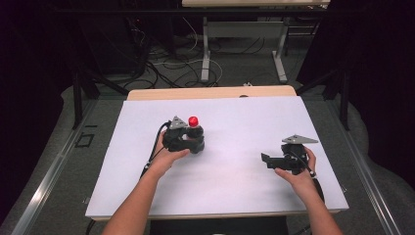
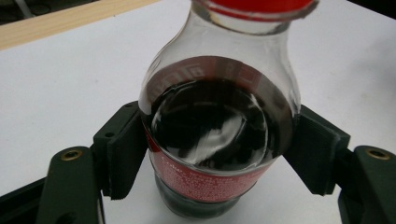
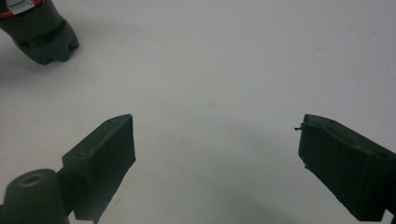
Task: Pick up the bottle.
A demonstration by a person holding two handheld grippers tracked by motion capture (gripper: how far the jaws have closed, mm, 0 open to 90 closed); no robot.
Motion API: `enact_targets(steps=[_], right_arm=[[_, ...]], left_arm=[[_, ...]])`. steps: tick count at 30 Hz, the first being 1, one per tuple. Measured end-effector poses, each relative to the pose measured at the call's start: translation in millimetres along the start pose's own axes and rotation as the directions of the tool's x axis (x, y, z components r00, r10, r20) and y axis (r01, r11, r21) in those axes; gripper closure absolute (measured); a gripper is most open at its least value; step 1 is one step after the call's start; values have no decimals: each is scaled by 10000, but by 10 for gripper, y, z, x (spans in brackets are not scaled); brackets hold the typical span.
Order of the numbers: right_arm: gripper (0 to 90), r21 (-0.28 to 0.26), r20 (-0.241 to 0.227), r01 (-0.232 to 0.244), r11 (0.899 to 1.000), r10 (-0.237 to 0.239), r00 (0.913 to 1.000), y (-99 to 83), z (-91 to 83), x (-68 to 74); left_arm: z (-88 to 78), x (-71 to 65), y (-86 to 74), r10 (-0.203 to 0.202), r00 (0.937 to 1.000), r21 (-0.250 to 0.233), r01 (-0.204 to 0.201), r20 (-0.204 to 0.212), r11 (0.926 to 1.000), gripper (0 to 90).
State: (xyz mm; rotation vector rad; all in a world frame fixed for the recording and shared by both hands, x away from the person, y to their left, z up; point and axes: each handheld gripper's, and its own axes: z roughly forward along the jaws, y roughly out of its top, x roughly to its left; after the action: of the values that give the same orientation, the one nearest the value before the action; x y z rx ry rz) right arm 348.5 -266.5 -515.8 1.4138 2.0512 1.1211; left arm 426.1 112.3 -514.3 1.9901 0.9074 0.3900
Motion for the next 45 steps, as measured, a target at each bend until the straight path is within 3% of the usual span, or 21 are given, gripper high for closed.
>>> enact_targets(steps=[4, 9, 18, 22, 24, 27, 29, 32, 34, 39, 41, 42, 45], right_arm=[[103, -27, -42, 26, 10000, -26, 10000, 0, 9, 15], [103, 15, -34, 49, 10000, -49, 10000, -2, 12, 20], [106, 50, 27, 63, 10000, -63, 10000, -8, 16, 7], [108, 46, 7, 37, 10000, -37, 10000, -11, 23, 9], [107, 64, 3, 32, 10000, -32, 10000, -12, 27, 11], [108, 47, -32, 33, 10000, -32, 10000, -12, 27, 15], [108, -17, -39, 83, 10000, -83, 10000, -8, 22, 15], [112, -11, -120, 147, 9999, -147, 9998, 1, 12, 33], [112, -33, -132, 156, 9999, -156, 9998, 6, 11, 46], [130, -221, -625, 289, 9993, -303, 9976, 63, -44, 158], [131, -228, -983, 277, 9994, -298, 9947, 86, -62, 205], [137, -261, -1076, 320, 9991, -346, 9936, 97, -65, 233], [149, -403, -1237, 654, 9970, -699, 9899, 134, -104, 343]], left_arm=[[5, -16, -5, 122, 9999, -51, -123, -109, 9999, 290], [25, 16, -37, -311, 9995, -461, 310, -14, 9985, 281], [67, 8, -59, -381, 9992, -335, 384, 70, 9987, 259], [50, -3, -53, -16, 9999, -307, 12, -128, 9995, 275], [48, -28, -53, -43, 9996, -346, 34, -266, 9994, 292], [17, -33, -45, -160, 9999, -360, 161, 45, 9992, 296], [-16, -62, -27, 18, 10000, -468, -17, 16, 9989, 296], [-81, -111, -5, -87, 9995, -545, 103, 292, 9985, 297], [-105, -137, -2, -29, 9996, -524, 43, 263, 9986, 296], [-268, -306, 22, 351, 9985, -74, -349, 426, 9994, 296], [-323, -369, 22, 305, 9981, -53, -303, 528, 9995, 296], [-345, -393, 18, 464, 9976, -154, -457, 512, 9988, 296], [-418, -465, 10, 394, 9962, -216, -379, 771, 9990, 296]])
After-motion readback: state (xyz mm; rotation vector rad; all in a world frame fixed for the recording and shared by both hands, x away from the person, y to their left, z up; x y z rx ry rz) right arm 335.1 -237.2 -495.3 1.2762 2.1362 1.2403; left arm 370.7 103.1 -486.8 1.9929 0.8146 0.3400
